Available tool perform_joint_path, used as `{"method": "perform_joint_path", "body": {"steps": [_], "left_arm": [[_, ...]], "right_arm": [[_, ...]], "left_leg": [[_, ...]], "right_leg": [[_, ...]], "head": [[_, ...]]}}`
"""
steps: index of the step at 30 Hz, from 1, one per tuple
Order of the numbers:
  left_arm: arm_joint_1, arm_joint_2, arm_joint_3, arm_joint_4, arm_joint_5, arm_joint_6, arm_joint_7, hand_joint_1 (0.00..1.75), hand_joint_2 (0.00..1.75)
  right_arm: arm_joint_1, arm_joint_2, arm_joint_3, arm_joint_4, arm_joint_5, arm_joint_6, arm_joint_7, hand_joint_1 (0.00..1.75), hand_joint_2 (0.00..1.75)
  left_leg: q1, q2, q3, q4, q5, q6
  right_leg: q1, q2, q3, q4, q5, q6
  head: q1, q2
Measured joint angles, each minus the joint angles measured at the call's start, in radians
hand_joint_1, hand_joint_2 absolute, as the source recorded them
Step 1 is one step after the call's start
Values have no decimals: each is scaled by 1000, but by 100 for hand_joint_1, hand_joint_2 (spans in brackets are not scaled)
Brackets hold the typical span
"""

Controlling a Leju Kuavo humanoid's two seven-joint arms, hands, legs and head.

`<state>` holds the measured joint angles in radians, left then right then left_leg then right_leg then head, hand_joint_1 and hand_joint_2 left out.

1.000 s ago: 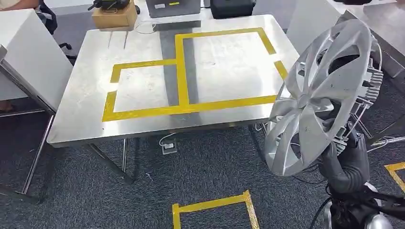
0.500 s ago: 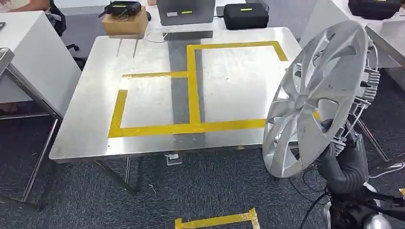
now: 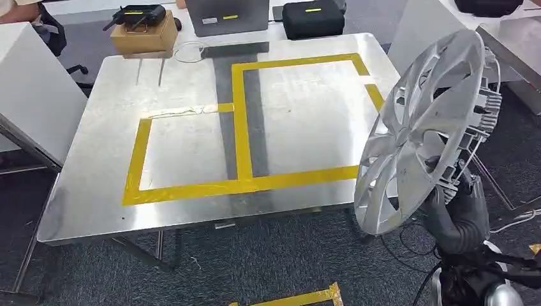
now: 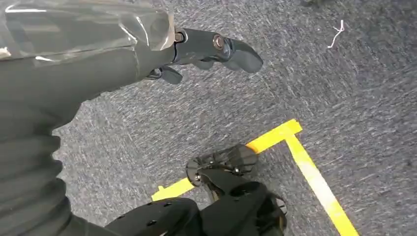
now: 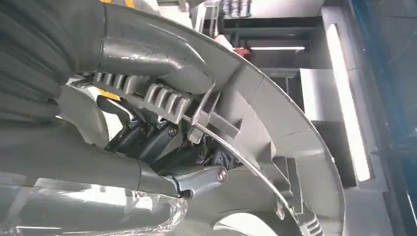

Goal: Take the parts from the cabinet and place them on the table.

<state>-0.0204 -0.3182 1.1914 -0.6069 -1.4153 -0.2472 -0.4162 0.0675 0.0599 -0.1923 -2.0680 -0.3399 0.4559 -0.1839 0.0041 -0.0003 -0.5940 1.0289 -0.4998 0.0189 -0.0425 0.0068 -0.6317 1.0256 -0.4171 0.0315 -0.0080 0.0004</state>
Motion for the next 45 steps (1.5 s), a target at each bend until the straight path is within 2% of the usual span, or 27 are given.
{"method": "perform_joint_path", "body": {"steps": [4, 5, 6, 8, 9, 10, 11, 13, 14, 15, 18, 20, 21, 24, 25, 27, 29, 30, 34, 35, 36, 38, 40, 41, 42, 44, 45], "left_arm": [[-2, 0, 3, -2, 0, 2, 0, 0, 175], [-2, -2, 3, -2, 0, 3, 0, 0, 175], [-3, -3, 3, -2, 0, 4, 0, 0, 175], [-4, -7, 4, -3, -7, -4, 0, 0, 175], [-3, -8, 4, -6, -10, -9, 0, 0, 175], [-3, -10, 4, -7, -10, -11, 0, 0, 175], [-3, -12, 5, -8, -17, -14, -1, 0, 175], [-4, -12, 5, -8, -24, -11, -8, 0, 175], [-5, -12, 4, -8, -28, -5, -13, 0, 175], [-8, -11, 3, -6, -30, 2, -18, 0, 175], [-11, -9, 2, 2, -34, 18, -24, 0, 175], [-15, 0, -1, 10, -33, 29, -27, 0, 175], [-18, 2, -5, 18, -31, 36, -28, 0, 175], [-26, 16, -11, 44, -29, 54, -30, 0, 175], [-26, 20, -14, 52, -28, 60, -31, 0, 175], [-28, 30, -19, 67, -27, 72, -33, 0, 175], [-32, 40, -31, 79, -26, 87, -37, 0, 175], [-36, 50, -34, 84, -25, 96, -38, 0, 175], [-48, 75, -55, 130, -17, 136, -42, 0, 175], [-50, 81, -60, 139, -15, 142, -42, 0, 175], [-55, 84, -65, 150, -8, 148, -42, 0, 175], [-62, 90, -74, 165, -4, 156, -43, 0, 175], [-63, 92, -85, 180, 3, 160, -43, 0, 175], [-63, 93, -88, 186, 5, 164, -43, 0, 175], [-63, 93, -90, 189, 8, 166, -43, 0, 175], [-63, 93, -98, 195, 12, 171, -42, 0, 175], [-64, 94, -103, 197, 12, 171, -42, 0, 175]], "right_arm": [[-5, 0, 0, 3, 27, -8, 2, 175, 175], [-7, 0, 0, 5, 62, -22, 1, 175, 175], [-17, -2, 0, 8, 113, -37, 0, 175, 175], [-36, -6, 0, 18, 244, -80, 0, 175, 175], [-48, -10, -1, 31, 329, -110, 0, 175, 175], [-59, -15, -3, 42, 408, -136, 0, 175, 175], [-74, -22, -3, 59, 495, -165, 0, 175, 175], [-116, -40, -3, 104, 651, -218, 11, 175, 175], [-147, -50, -2, 127, 729, -240, 20, 175, 175], [-181, -68, -1, 173, 843, -265, 32, 175, 175], [-265, -118, 3, 302, 1047, -300, 52, 175, 175], [-320, -144, 17, 391, 1129, -309, 58, 175, 175], [-349, -156, 24, 438, 1159, -309, 60, 175, 175], [-426, -190, 56, 587, 1251, -317, 66, 175, 175], [-449, -203, 71, 645, 1285, -319, 65, 175, 175], [-498, -225, 99, 755, 1326, -320, 58, 175, 175], [-548, -240, 129, 851, 1379, -323, 37, 175, 175], [-574, -243, 148, 902, 1406, -329, 21, 175, 175], [-711, -257, 268, 1157, 1515, -371, -70, 175, 175], [-737, -261, 305, 1207, 1537, -378, -83, 175, 175], [-767, -263, 340, 1261, 1558, -388, -96, 175, 175], [-815, -261, 406, 1348, 1587, -404, -108, 175, 175], [-845, -256, 469, 1416, 1614, -416, -110, 175, 175], [-858, -251, 503, 1448, 1625, -418, -110, 175, 175], [-869, -246, 534, 1470, 1633, -419, -110, 175, 175], [-889, -231, 576, 1498, 1633, -418, -109, 175, 175], [-898, -223, 592, 1512, 1633, -418, -109, 0, 0]], "left_leg": [[-6, -5, 22, -22, 38, 34], [-2, -3, 34, -37, 48, 38], [-2, -1, 36, -42, 55, 50], [-9, -1, 33, -42, 55, 51], [-12, -2, 32, -42, 55, 51], [-15, -3, 31, -42, 55, 51], [-18, -6, 31, -41, 55, 52], [-21, -8, 33, -39, 55, 51], [-22, -10, 33, -35, 53, 48], [-32, -9, 26, -27, 48, 42], [-27, -7, 21, -26, 51, 35], [-24, -8, 11, -10, 36, 25], [-22, -7, -6, 31, 10, 15], [-4, -5, -127, 264, -82, -6], [-1, -5, -151, 300, -82, -7], [2, -5, -128, 221, -11, -7], [-1, -5, -43, 28, 90, 10], [-5, -5, -22, -13, 82, 21], [-15, -2, -24, -30, 85, 37], [0, 1, -1, -58, 100, 45], [-4, 0, 6, -67, 106, 50], [-7, -2, 4, -67, 108, 54], [-7, -8, 3, -65, 107, 54], [-6, -11, 4, -64, 106, 53], [-4, -14, 4, -61, 103, 49], [2, -15, 2, -40, 89, 35], [-1, -14, -6, -23, 79, 25]], "right_leg": [[6, 0, 12, -15, -1, 32], [2, -6, 1, 5, -12, 28], [4, -5, -27, 69, -52, 15], [8, -6, -95, 224, -117, 2], [9, -6, -123, 289, -137, 1], [9, -6, -128, 301, -137, 5], [9, -6, -105, 264, -121, 11], [11, -6, -17, 101, -63, 23], [14, -6, 36, 2, -34, 23], [22, -6, 52, -18, -33, 11], [25, -5, 44, -21, -26, 1], [8, -4, 48, -27, -21, -6], [7, -5, 50, -27, -22, -10], [8, -4, 48, -26, -22, -13], [8, -4, 48, -26, -22, -13], [8, -4, 51, -26, -23, -13], [11, -3, 54, -27, -23, -13], [9, -3, 52, -28, -22, -11], [13, -1, 46, -39, -14, 13], [13, -4, 36, -30, -20, 13], [14, -6, 25, -3, -33, 9], [15, -5, -44, 139, -91, -4], [14, -6, -118, 279, -127, 2], [11, -6, -126, 283, -120, 11], [7, -6, -110, 238, -93, 23], [-1, -9, -23, 52, -14, 49], [-6, -15, 2, -14, -2, 52]], "head": [[-2, 0], [1, 0], [2, 0], [1, 0], [1, 0], [1, 0], [1, 0], [1, 0], [1, 0], [0, 0], [0, 0], [0, 0], [-4, 0], [-4, 0], [-3, 0], [-4, 0], [-4, 0], [-2, 0], [-3, 0], [-2, 0], [0, 0], [0, 0], [0, 0], [0, 0], [0, 0], [0, 0], [1, 0]]}}
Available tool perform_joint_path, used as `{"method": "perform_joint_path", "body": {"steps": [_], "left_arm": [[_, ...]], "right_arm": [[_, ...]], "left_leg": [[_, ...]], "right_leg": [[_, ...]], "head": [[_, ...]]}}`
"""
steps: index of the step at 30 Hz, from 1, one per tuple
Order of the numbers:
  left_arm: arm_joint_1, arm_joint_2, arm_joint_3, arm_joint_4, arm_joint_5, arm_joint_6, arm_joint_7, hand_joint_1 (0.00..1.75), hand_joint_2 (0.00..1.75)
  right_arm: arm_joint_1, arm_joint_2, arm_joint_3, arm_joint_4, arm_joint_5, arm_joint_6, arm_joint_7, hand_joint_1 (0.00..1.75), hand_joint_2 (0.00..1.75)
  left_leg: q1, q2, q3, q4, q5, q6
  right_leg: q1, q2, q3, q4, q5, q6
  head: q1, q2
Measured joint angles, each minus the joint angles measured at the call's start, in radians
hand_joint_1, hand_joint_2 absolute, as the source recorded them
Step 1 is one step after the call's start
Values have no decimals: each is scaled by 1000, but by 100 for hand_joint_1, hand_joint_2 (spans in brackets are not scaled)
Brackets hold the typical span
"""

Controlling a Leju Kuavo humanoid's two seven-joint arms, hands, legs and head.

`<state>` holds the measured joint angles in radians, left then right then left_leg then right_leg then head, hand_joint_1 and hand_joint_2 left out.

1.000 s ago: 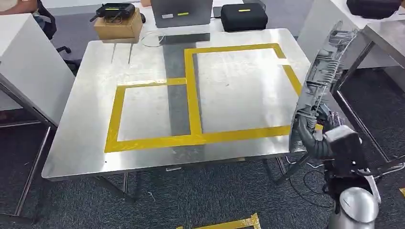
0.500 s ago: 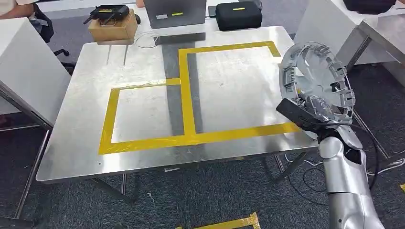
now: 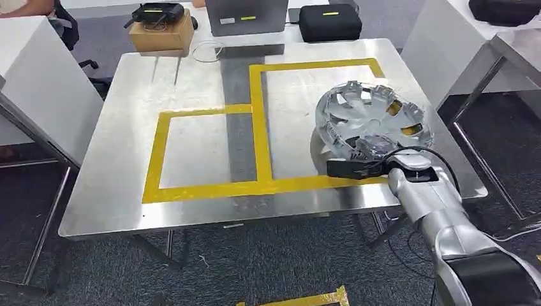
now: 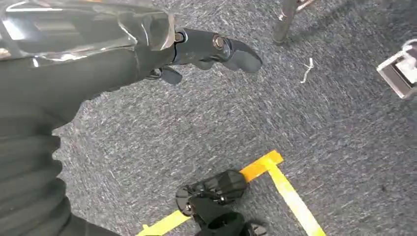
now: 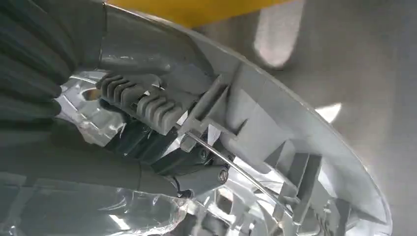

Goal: Take the parts from the cabinet and place them on the table.

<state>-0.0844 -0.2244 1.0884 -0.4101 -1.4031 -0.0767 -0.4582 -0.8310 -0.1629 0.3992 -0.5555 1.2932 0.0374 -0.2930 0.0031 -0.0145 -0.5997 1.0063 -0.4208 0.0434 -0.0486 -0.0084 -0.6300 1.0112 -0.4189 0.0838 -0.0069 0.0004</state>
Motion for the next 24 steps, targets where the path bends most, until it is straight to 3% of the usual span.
{"method": "perform_joint_path", "body": {"steps": [1, 2, 3, 4, 5, 6, 7, 9, 10, 11, 12, 13, 15, 16, 17, 19, 20, 21, 22, 24], "left_arm": [[-2, 1, -4, 1, 1, 0, 0, 0, 175], [-2, 2, -6, 3, 1, 0, 0, 0, 175], [-1, 2, -10, 6, -1, 2, 3, 0, 0], [-1, 4, -15, 10, -11, 1, 8, 0, 0], [-1, 8, -24, 14, -10, 2, 9, 0, 0], [-1, 9, -29, 16, -5, 3, 6, 0, 0], [-2, 9, -30, 19, 3, 4, 3, 0, 0], [-1, 10, -30, 26, 12, 9, 0, 0, 0], [0, 10, -31, 29, 15, 19, 0, 0, 0], [1, 10, -31, 30, 23, 27, 0, 0, 0], [3, 10, -31, 30, 34, 33, -2, 0, 0], [5, 9, -31, 29, 46, 36, -3, 0, 0], [11, 5, -30, 14, 60, 31, -8, 0, 0], [14, 1, -29, -2, 71, 15, -10, 0, 0], [19, -8, -26, -20, 79, 1, -11, 0, 0], [34, -20, -21, -56, 92, -24, -13, 0, 0], [41, -29, -14, -76, 96, -38, -15, 0, 0], [48, -37, -7, -93, 99, -47, -17, 0, 0], [52, -45, 0, -107, 108, -62, -21, 0, 0], [61, -58, 12, -130, 111, -77, -21, 0, 0]], "right_arm": [[-11, 12, 18, 15, 0, -2, 0, 0, 0], [-16, 17, 32, 22, 2, -1, 0, 0, 0], [-21, 26, 43, 29, 2, 4, 0, 0, 0], [-32, 32, 60, 43, 3, 14, -9, 0, 0], [-39, 40, 74, 50, 2, 14, -16, 0, 0], [-44, 42, 83, 52, -2, 11, -19, 0, 0], [-49, 44, 88, 54, -7, 6, -23, 0, 0], [-53, 50, 101, 59, -27, -7, -27, 0, 0], [-50, 50, 103, 61, -48, -21, -27, 0, 0], [-45, 51, 102, 61, -78, -46, -25, 0, 0], [-35, 53, 96, 56, -125, -82, -24, 0, 0], [-25, 54, 76, 35, -184, -124, -23, 0, 0], [3, 57, 42, -31, -264, -133, -18, 0, 0], [35, 59, 9, -109, -355, -130, -24, 0, 0], [82, 63, -36, -219, -448, -125, -30, 0, 0], [197, 93, -131, -456, -610, -104, -61, 0, 0], [257, 116, -187, -617, -679, -88, -69, 0, 0], [311, 132, -226, -743, -722, -88, -84, 0, 0], [353, 148, -266, -869, -765, -87, -102, 0, 0], [422, 174, -322, -1060, -797, -78, -103, 0, 0]], "left_leg": [[-6, 1, -13, 12, -8, -8], [-5, 1, -15, 17, -9, -10], [-2, 2, -14, 16, -9, -10], [1, 2, -14, 16, -9, -12], [5, 2, -15, 20, -14, -16], [6, 3, -18, 36, -28, -22], [7, 6, -36, 78, -57, -29], [10, 9, -112, 242, -136, -38], [10, 9, -145, 308, -157, -40], [10, 9, -161, 337, -157, -39], [10, 10, -152, 315, -136, -35], [10, 9, -124, 257, -101, -31], [10, 9, -29, 73, -16, -18], [6, 8, -5, 27, -25, -14], [2, 7, -8, 25, -24, -13], [-3, 6, -10, 27, -27, -8], [-5, 5, -7, 20, -22, 0], [8, 4, 5, -1, -10, 10], [3, -1, 7, -7, -7, 14], [0, -4, 7, -6, -6, 21]], "right_leg": [[9, 8, 4, 10, -2, -13], [9, 12, 0, 13, -1, -26], [13, 12, -2, 14, -3, -28], [14, 13, -2, 16, -3, -36], [5, 13, 1, 14, -1, -45], [5, 14, 3, 13, -2, -47], [5, 14, 5, 13, -2, -54], [7, 14, 5, 13, -3, -55], [8, 14, 4, 13, -3, -55], [9, 14, 5, 13, -3, -55], [10, 14, 5, 14, -3, -55], [10, 15, 6, 13, -3, -55], [10, 18, 9, 13, -3, -54], [15, 18, 9, 13, -3, -53], [21, 17, 7, 11, -2, -51], [15, 15, 8, 8, -2, -42], [16, 14, 11, 1, 0, -32], [14, 8, 3, 8, -8, -29], [16, 8, -6, 37, -30, -35], [19, 9, -72, 188, -102, -52]], "head": [[-1, 0], [-4, 0], [-4, 0], [-5, 0], [-3, 0], [-5, 0], [-6, 0], [-5, 0], [-5, 0], [-5, 0], [-5, 0], [-5, 0], [-5, 0], [-4, 0], [-4, 0], [-4, 0], [-6, 0], [-4, 0], [-2, 0], [-1, 0]]}}
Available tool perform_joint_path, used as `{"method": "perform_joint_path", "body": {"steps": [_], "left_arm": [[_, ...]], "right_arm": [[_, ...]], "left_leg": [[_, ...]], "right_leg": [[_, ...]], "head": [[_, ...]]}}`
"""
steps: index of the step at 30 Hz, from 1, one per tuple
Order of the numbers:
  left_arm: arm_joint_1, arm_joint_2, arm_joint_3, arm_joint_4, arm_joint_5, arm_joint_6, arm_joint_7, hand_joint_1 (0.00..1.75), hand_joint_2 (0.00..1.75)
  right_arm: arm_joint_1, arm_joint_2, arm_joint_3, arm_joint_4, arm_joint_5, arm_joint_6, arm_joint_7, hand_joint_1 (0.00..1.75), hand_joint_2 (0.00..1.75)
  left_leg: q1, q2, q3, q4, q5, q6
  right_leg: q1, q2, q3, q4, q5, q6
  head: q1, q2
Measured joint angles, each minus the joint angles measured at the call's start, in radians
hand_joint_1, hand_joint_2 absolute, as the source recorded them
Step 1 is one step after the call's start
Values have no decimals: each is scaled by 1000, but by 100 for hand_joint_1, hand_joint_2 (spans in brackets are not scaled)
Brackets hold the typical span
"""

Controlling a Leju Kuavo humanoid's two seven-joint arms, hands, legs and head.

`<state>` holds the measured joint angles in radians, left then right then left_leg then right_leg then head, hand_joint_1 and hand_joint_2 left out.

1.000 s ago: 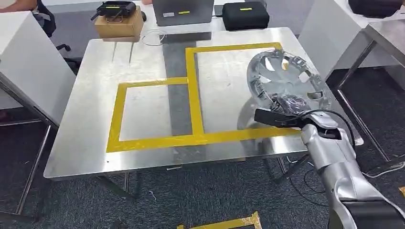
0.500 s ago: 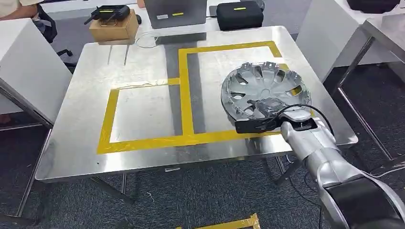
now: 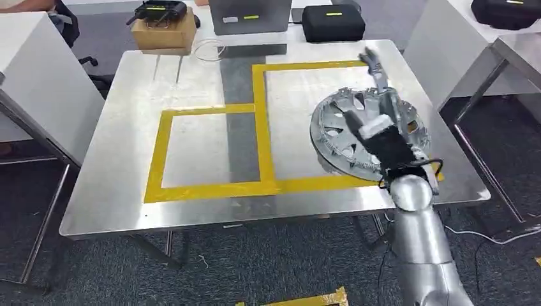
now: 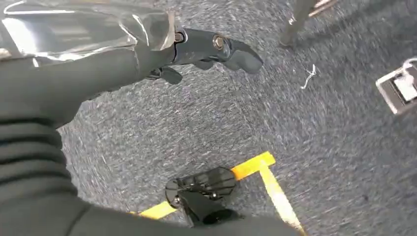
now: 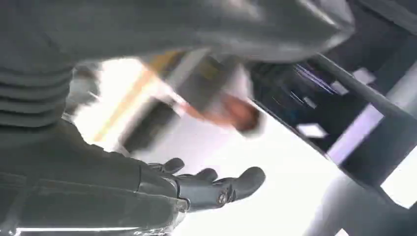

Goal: Take the parts from the cabinet and place them on the table.

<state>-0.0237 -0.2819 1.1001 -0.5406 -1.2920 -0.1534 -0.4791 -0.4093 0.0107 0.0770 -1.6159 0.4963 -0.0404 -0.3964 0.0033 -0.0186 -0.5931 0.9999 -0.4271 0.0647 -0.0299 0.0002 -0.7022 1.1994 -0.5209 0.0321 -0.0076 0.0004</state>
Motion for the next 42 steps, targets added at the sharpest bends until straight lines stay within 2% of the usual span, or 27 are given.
{"method": "perform_joint_path", "body": {"steps": [2, 3, 5, 6, 7, 8, 11, 12, 14, 16, 17, 18, 20, 21, 22, 23, 26, 28, 29, 31, 33, 34, 35, 37, 38, 40, 42], "left_arm": [[7, -10, 10, -15, 2, -8, 0, 0, 0], [9, -11, 12, -21, 2, -12, 0, 0, 0], [8, -19, 15, -37, 2, -14, 0, 0, 0], [8, -24, 16, -44, 0, -15, 0, 0, 0], [8, -27, 18, -51, -1, -21, 0, 0, 0], [9, -32, 23, -62, -1, -35, 3, 0, 0], [19, -50, 38, -98, -5, -55, 19, 0, 0], [21, -51, 39, -110, -6, -54, 19, 0, 0], [21, -58, 40, -119, -7, -51, 18, 0, 0], [19, -57, 45, -123, -12, -51, 16, 0, 0], [19, -58, 48, -122, -15, -51, 14, 0, 0], [18, -58, 52, -122, -15, -49, 13, 0, 0], [18, -57, 56, -122, -16, -45, 11, 0, 0], [15, -56, 57, -122, -18, -43, 10, 0, 0], [13, -56, 59, -122, -20, -40, 9, 0, 0], [11, -56, 60, -122, -24, -36, 8, 0, 0], [12, -56, 62, -122, -27, -31, 5, 0, 0], [11, -56, 64, -121, -27, -28, 5, 0, 0], [10, -57, 64, -121, -29, -25, 3, 0, 0], [10, -57, 64, -115, -36, -13, 2, 0, 0], [9, -55, 65, -101, -36, 11, -3, 0, 0], [9, -53, 65, -89, -36, 27, -8, 0, 0], [9, -51, 65, -81, -36, 40, -11, 0, 0], [5, -46, 65, -47, -34, 79, -22, 0, 0], [4, -44, 65, -35, -32, 95, -26, 0, 0], [2, -37, 65, -9, -26, 126, -33, 0, 0], [1, -29, 65, 21, -23, 151, -37, 0, 0]], "right_arm": [[49, 17, -35, -119, -6, 2, -2, 0, 0], [67, 22, -45, -151, -8, 2, -4, 0, 0], [87, 33, -64, -219, -8, 1, -17, 0, 0], [92, 37, -72, -241, -11, -13, -40, 0, 0], [101, 44, -80, -274, -18, -43, -84, 0, 0], [120, 57, -86, -321, -13, -81, -129, 0, 0], [207, 85, -86, -496, 100, -164, -175, 0, 0], [237, 89, -75, -540, 124, -162, -163, 0, 0], [290, 88, -42, -589, 150, -159, -146, 0, 0], [341, 74, -6, -598, 137, -172, -130, 0, 0], [361, 52, 14, -589, 118, -188, -130, 0, 0], [376, 33, 31, -574, 106, -207, -137, 0, 0], [394, 7, 52, -554, 95, -227, -143, 0, 0], [405, -4, 68, -544, 90, -236, -148, 0, 0], [416, -14, 80, -539, 86, -242, -151, 0, 0], [428, -23, 91, -537, 85, -245, -152, 0, 0], [456, -42, 113, -528, 83, -252, -154, 0, 0], [465, -51, 118, -527, 82, -254, -154, 0, 0], [469, -63, 122, -526, 81, -259, -154, 0, 0], [480, -71, 128, -523, 74, -278, -153, 0, 0], [490, -80, 135, -516, 66, -304, -153, 0, 0], [493, -85, 143, -510, 60, -321, -153, 0, 0], [493, -86, 149, -507, 57, -332, -153, 0, 0], [492, -86, 169, -500, 53, -358, -153, 0, 0], [490, -86, 177, -497, 50, -371, -153, 0, 0], [488, -86, 194, -490, 37, -410, -153, 0, 0], [487, -89, 209, -475, 22, -442, -153, 0, 0]], "left_leg": [[-5, 0, 0, 0, -2, 2], [-7, 1, 0, 1, -2, 3], [-12, 2, 1, 2, -2, 2], [-14, 2, 1, 5, -3, 1], [-15, 2, -1, 10, -5, -2], [-24, -1, -2, 16, -12, -9], [-19, 0, -2, 14, -13, -18], [-19, 1, -3, 20, -20, -23], [-12, 4, -23, 85, -72, -42], [1, 7, -93, 240, -150, -59], [6, 7, -119, 299, -169, -65], [9, 9, -124, 311, -164, -67], [17, 14, -84, 239, -117, -71], [20, 14, -20, 126, -64, -72], [21, 14, 26, 47, -36, -68], [19, 11, 41, 19, -50, -62], [5, 11, 28, 22, -41, -42], [13, 16, 30, -4, -16, -17], [9, 17, 26, -8, -10, -9], [3, 18, 11, -8, 1, 2], [-4, 18, -6, -7, 13, 5], [-7, 18, -14, -7, 20, 5], [-10, 18, -21, -7, 26, 4], [-13, 16, -33, -6, 39, -2], [-13, 16, -36, -2, 44, -6], [-17, 17, -39, 3, 53, -18], [-13, 17, -41, -2, 64, -32]], "right_leg": [[2, 0, -58, 126, -40, 2], [2, 0, -59, 128, -36, 7], [3, -1, 15, -15, 20, 21], [5, -2, 71, -115, 50, 22], [9, -5, 110, -186, 61, 13], [12, -3, 116, -191, 68, 4], [18, -2, 117, -191, 70, -7], [-1, -1, 122, -198, 74, -13], [-2, -1, 127, -199, 73, -23], [-1, -1, 127, -198, 72, -23], [-1, -1, 127, -198, 72, -23], [-2, -1, 128, -197, 73, -21], [-4, -1, 128, -196, 73, -21], [-5, 0, 128, -195, 75, -18], [-5, 0, 130, -195, 76, -15], [-2, 0, 128, -194, 77, -11], [-3, -1, 123, -201, 89, 12], [-6, -1, 119, -200, 86, 23], [-5, -1, 101, -169, 52, 13], [-3, 0, 42, -11, -36, -5], [-3, 0, 3, 110, -83, -4], [-3, 0, 17, 106, -78, 2], [-3, -1, 57, 51, -60, 9], [-1, -1, 183, -142, -13, 15], [3, -2, 235, -217, -18, 6], [10, 0, 224, -218, 1, 6], [15, 1, 219, -217, 7, -6]], "head": [[0, 0], [0, 0], [0, 0], [0, 0], [0, 0], [-3, 0], [-2, 0], [-2, 0], [-6, 0], [-6, 0], [-6, 0], [-6, 0], [-6, 0], [-6, 0], [-6, 0], [-6, 0], [-5, 0], [-3, 0], [-4, 0], [-1, 0], [-1, 0], [-2, 0], [-1, 0], [-1, 0], [-1, 0], [-2, 0], [-1, 0]]}}
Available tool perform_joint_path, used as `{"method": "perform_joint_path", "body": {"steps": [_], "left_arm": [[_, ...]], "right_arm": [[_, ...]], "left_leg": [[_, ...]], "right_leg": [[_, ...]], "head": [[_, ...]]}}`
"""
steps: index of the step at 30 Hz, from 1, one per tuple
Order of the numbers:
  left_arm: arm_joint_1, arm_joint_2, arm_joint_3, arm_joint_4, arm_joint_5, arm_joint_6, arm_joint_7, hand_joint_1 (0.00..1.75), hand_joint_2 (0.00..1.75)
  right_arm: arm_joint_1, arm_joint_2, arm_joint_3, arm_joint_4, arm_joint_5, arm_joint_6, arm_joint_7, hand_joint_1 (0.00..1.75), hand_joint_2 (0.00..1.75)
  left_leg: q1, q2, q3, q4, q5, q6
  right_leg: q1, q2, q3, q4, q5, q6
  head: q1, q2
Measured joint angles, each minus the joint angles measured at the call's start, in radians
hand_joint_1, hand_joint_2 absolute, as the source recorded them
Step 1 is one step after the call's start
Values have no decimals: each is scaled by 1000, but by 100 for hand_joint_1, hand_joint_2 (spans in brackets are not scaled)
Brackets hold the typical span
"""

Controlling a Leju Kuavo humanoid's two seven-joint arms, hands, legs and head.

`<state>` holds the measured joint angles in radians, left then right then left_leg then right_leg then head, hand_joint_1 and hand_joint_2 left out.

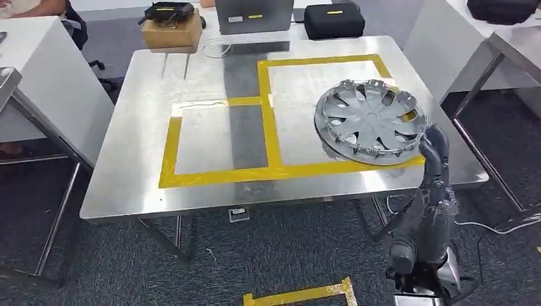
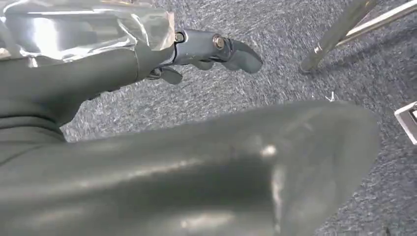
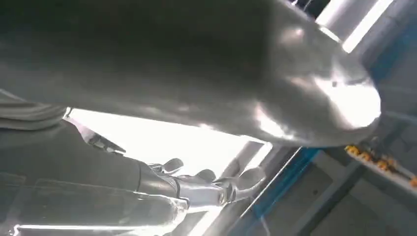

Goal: Take the parts from the cabinet and place them on the table.

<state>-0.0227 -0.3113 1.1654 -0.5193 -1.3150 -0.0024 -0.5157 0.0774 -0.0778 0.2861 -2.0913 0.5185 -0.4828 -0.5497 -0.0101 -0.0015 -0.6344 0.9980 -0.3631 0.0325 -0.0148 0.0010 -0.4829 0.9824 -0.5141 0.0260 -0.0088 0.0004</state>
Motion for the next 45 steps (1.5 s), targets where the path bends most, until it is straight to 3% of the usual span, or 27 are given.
{"method": "perform_joint_path", "body": {"steps": [1, 3, 5, 6, 8, 10, 11, 12, 14, 16, 18, 20, 22, 23, 25, 26, 27, 31, 32, 33, 35, 36, 37, 39, 41, 42, 45], "left_arm": [[0, 10, 0, 11, 2, 10, -2, 0, 0], [1, 17, 0, 39, 6, 26, -5, 0, 0], [0, 31, 0, 68, 7, 49, -13, 0, 0], [0, 39, 0, 86, 7, 58, -16, 0, 0], [0, 49, 1, 110, 7, 65, -17, 0, 0], [-2, 55, 1, 125, 7, 67, -18, 0, 0], [-4, 60, 1, 130, 7, 68, -18, 0, 0], [-6, 63, 1, 136, 7, 69, -18, 0, 0], [-6, 67, 1, 146, 7, 70, -19, 0, 0], [-7, 71, 1, 152, 8, 75, -20, 0, 0], [-15, 77, 1, 173, 7, 82, -26, 0, 0], [-17, 86, 0, 195, 5, 87, -31, 0, 0], [-16, 95, 0, 212, 5, 90, -35, 0, 0], [-17, 98, 0, 218, 5, 90, -35, 0, 0], [-16, 102, 0, 230, 5, 90, -36, 0, 0], [-17, 103, 0, 235, 5, 90, -36, 0, 0], [-17, 105, 0, 237, 5, 90, -37, 0, 0], [-15, 113, 0, 256, 9, 102, -47, 0, 0], [-15, 117, 0, 260, 10, 106, -50, 0, 0], [-15, 119, 0, 265, 10, 107, -51, 0, 0], [-16, 122, 0, 273, 13, 108, -53, 0, 0], [-17, 124, 0, 278, 13, 109, -53, 0, 0], [-17, 127, 0, 284, 13, 110, -53, 0, 0], [-18, 131, 0, 292, 13, 112, -53, 0, 0], [-21, 135, 0, 298, 15, 117, -53, 0, 0], [-24, 141, 0, 298, 15, 118, -53, 0, 0], [-26, 144, 0, 307, 16, 119, -54, 0, 0]], "right_arm": [[-1, 0, 9, 7, -5, -12, -1, 0, 0], [-4, 0, 26, 21, -12, -31, -2, 0, 0], [-5, -2, 43, 33, -18, -52, -2, 0, 0], [-5, -3, 51, 40, -20, -62, -1, 0, 0], [-5, -6, 62, 52, -22, -67, 0, 0, 0], [-6, -9, 69, 58, -22, -70, -1, 0, 0], [-8, -10, 72, 60, -22, -70, 0, 0, 0], [-10, -10, 74, 61, -22, -71, 0, 0, 0], [-17, -11, 79, 65, -23, -71, 0, 0, 0], [-17, -13, 83, 66, -25, -76, 0, 0, 0], [-23, -23, 88, 70, -28, -93, 7, 0, 0], [-26, -35, 93, 76, -31, -105, 12, 0, 0], [-26, -47, 98, 83, -34, -112, 16, 0, 0], [-27, -50, 99, 86, -34, -113, 17, 0, 0], [-30, -55, 103, 90, -34, -113, 17, 0, 0], [-32, -56, 105, 90, -34, -114, 17, 0, 0], [-37, -57, 108, 90, -34, -114, 17, 0, 0], [-39, -62, 118, 93, -35, -121, 21, 0, 0], [-45, -62, 122, 94, -35, -122, 21, 0, 0], [-45, -63, 124, 95, -35, -123, 24, 0, 0], [-45, -63, 129, 96, -34, -124, 29, 0, 0], [-45, -64, 132, 98, -34, -126, 31, 0, 0], [-44, -64, 134, 100, -33, -127, 32, 0, 0], [-44, -66, 139, 102, -31, -131, 34, 0, 0], [-44, -67, 142, 102, -28, -132, 35, 0, 0], [-44, -68, 143, 102, -28, -133, 35, 0, 0], [-46, -68, 147, 102, -28, -133, 37, 0, 0]], "left_leg": [[5, 0, -7, 5, -1, -6], [12, -1, -31, 74, -98, -25], [18, -1, -76, 228, -202, -38], [21, 0, -89, 292, -225, -42], [24, 0, -49, 283, -193, -44], [24, 0, 66, 121, -136, -38], [23, -3, 136, 16, -127, -29], [16, -4, 155, -18, -143, -21], [7, -3, 145, -14, -134, -9], [5, -1, 137, -30, -114, 12], [13, 5, 127, -42, -89, 30], [9, 6, 101, -41, -70, 35], [8, 7, 74, -38, -53, 34], [8, 7, 63, -36, -45, 31], [9, 6, 40, -26, -33, 24], [10, 6, 28, -14, -30, 18], [3, 6, 14, -4, -27, 12], [9, 4, 4, -2, -1, -14], [14, 1, -6, 10, -22, -21], [16, 1, -17, 43, -74, -27], [20, 1, -56, 181, -191, -39], [22, 1, -72, 250, -225, -43], [23, 1, -75, 298, -232, -44], [23, 1, -18, 256, -181, -40], [21, -1, 113, 72, -129, -24], [19, -2, 158, -4, -152, -13], [2, -2, 158, -18, -143, 3]], "right_leg": [[-14, -1, -7, -7, 11, -10], [-13, -5, -22, -6, 27, -26], [-10, -5, -39, -4, 44, -27], [-10, -5, -50, -3, 53, -26], [-10, -5, -70, 0, 68, -20], [-10, -5, -78, 0, 76, -15], [-10, -5, -78, 0, 80, -9], [-4, -6, -83, 0, 86, 1], [-9, -7, -84, 0, 96, 10], [-7, -6, -87, -9, 109, 28], [-9, -5, -119, 51, 47, 15], [-10, -4, -178, 211, -46, 3], [-11, -4, -198, 310, -72, 16], [-13, -4, -176, 290, -56, 27], [-15, -4, -74, 143, -1, 49], [-16, -5, -7, 41, 10, 50], [-9, -4, 29, -12, -13, 39], [-8, 0, -9, -3, 10, 3], [-14, -2, -17, -3, 20, -7], [-14, -3, -27, -3, 29, -18], [-12, -4, -47, -2, 48, -23], [-10, -4, -56, -1, 57, -23], [-9, -4, -69, 0, 67, -22], [-7, -3, -89, 1, 84, -17], [-6, -2, -100, 0, 97, -12], [-5, -2, -102, 0, 102, -5], [-10, -5, -107, -3, 124, 16]], "head": [[2, 0], [-2, 0], [-3, 0], [-2, 0], [-3, 0], [-3, 0], [-3, 0], [-1, 0], [-5, 0], [-3, 0], [0, 0], [0, 0], [0, 0], [0, 0], [0, 0], [0, 0], [1, 0], [0, 0], [1, 0], [-2, 0], [-3, 0], [-3, 0], [-4, 0], [-4, 0], [-4, 0], [-3, 0], [-5, 0]]}}
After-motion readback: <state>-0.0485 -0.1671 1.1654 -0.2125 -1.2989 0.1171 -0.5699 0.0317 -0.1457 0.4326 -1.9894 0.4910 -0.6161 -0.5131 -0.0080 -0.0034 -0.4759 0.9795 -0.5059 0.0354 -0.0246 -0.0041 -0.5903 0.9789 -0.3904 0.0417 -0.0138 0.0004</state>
